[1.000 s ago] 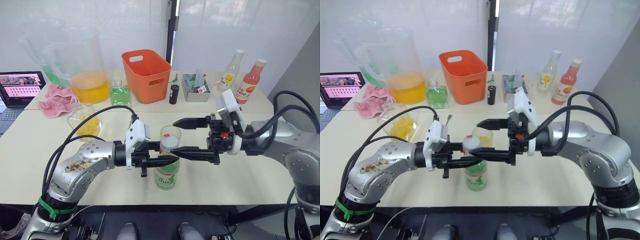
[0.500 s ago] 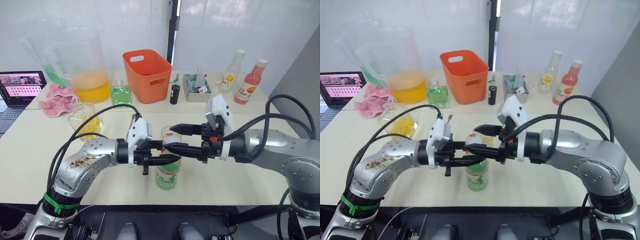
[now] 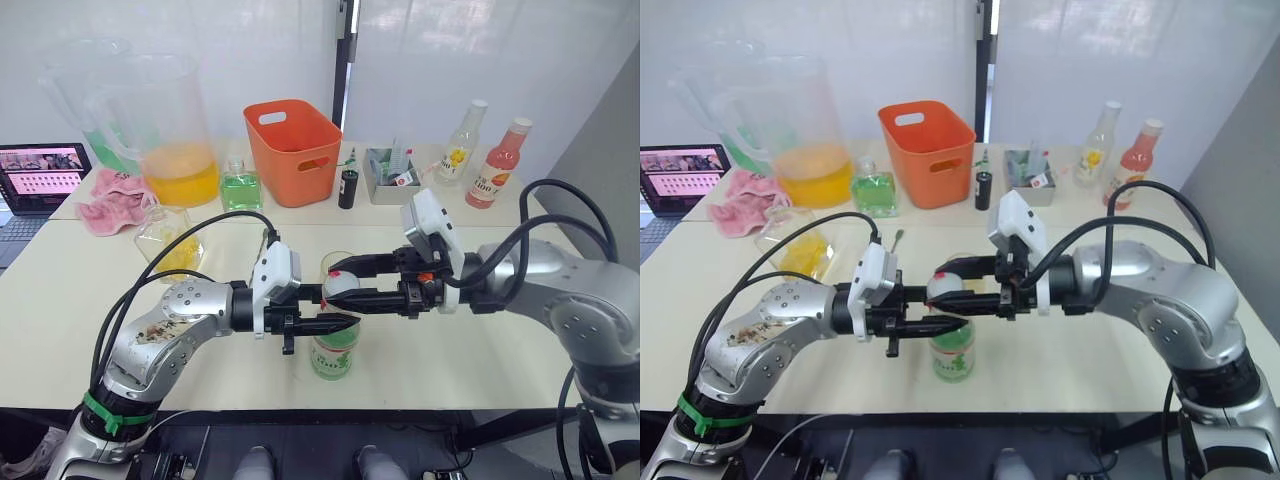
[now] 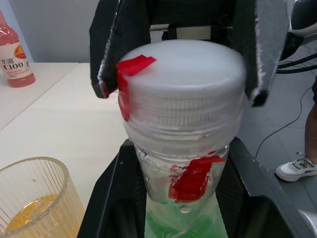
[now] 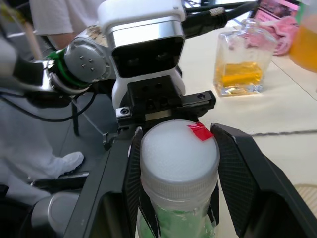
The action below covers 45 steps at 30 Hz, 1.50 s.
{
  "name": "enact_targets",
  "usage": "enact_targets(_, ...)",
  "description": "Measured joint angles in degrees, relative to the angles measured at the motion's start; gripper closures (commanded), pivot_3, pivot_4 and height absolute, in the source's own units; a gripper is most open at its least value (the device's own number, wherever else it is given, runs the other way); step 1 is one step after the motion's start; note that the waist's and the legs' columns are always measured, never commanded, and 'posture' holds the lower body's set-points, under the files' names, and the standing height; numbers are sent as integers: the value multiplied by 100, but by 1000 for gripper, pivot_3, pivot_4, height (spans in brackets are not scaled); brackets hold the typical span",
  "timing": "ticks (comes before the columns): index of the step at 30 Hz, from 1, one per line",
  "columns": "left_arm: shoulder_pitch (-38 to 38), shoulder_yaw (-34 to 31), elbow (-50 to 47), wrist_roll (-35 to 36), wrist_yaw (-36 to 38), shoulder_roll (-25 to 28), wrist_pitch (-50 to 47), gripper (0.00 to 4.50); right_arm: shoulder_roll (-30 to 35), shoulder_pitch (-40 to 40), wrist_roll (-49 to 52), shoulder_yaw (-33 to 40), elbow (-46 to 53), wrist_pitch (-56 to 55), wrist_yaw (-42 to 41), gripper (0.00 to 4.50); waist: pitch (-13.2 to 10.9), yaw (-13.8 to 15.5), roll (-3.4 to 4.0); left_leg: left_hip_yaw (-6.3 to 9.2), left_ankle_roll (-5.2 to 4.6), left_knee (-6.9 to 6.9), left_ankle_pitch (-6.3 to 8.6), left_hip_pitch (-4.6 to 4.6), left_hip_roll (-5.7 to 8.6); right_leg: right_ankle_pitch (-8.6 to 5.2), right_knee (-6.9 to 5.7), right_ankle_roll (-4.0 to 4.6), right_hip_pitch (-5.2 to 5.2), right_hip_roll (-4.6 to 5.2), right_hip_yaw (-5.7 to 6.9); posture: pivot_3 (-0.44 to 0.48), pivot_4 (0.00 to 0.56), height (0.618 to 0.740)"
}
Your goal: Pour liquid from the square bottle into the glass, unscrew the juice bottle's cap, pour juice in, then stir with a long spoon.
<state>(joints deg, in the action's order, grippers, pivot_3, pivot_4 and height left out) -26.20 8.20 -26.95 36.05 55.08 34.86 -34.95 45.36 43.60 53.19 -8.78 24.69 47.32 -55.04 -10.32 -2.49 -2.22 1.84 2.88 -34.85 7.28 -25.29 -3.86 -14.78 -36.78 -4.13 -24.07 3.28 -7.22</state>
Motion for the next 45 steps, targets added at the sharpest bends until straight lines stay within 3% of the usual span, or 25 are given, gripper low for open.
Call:
enact_targets(6,8,-2,-215,-3,64,152,-30,3092,-575,810,-1130,-702,-1815,-1616,-2703,2822,0,-47,0,0,0,7,0,-1,-2,3,-4,-5,-4,-4,2,0,150,740)
enact_targets(8,20,-19,-263,8,62,183,-47,3092,-757,1092,-1307,-924,-2369,-2087,-3259,2822,0,-59,0,1,0,8,0,0,-4,12,-8,-23,-6,-6,3,0,150,740)
enact_targets(17,110,-247,-374,138,-100,279,-337,3092,-633,2190,-745,-2307,-3539,-3121,-3533,2822,-2,-171,3,3,0,11,0,3,-7,8,-21,-13,-11,-8,4,0,150,740)
enact_targets(19,132,-278,-416,184,-149,287,-404,3092,-559,2418,-641,-2561,-3600,-3137,-3534,1801,-2,-169,3,3,0,11,0,2,-7,3,-22,-4,-14,-8,3,0,150,740)
enact_targets(24,125,-228,-485,250,-280,256,-478,3092,-539,2659,-450,-2892,-3534,-3343,-3530,150,-3,-137,3,3,0,13,0,-1,-6,3,-22,-12,-14,-7,4,0,150,740)
enact_targets(26,126,-222,-484,255,-299,243,-478,3092,-474,2659,-413,-2874,-3535,-3323,-3530,71,-3,-118,3,4,0,12,1,-5,-5,3,-20,-13,-14,-7,4,0,150,740)
enact_targets(29,126,-222,-482,253,-339,203,-488,3092,-414,2551,-235,-2424,-3512,-3054,-3530,71,-3,-118,3,5,0,13,1,-4,-6,4,-21,-15,-14,-8,5,0,150,740)
enact_targets(34,168,-228,-482,256,-473,112,-500,3092,-286,1516,-202,-1301,-2953,-2288,-3185,71,-3,-56,3,8,0,9,1,-4,-4,7,-23,-21,-12,-7,6,0,150,740)
enact_targets(41,154,-173,-423,244,-383,87,-419,3092,-97,-15,77,236,-1300,-1007,-900,71,-2,3,2,7,0,8,1,-4,-3,4,-21,-18,-11,-7,4,0,150,740)
enact_targets(45,1,-59,-161,189,-219,52,-265,3092,-50,-850,752,891,-159,-259,405,71,-2,5,2,6,0,6,0,-4,-1,-1,-18,-7,-10,-6,1,0,150,740)
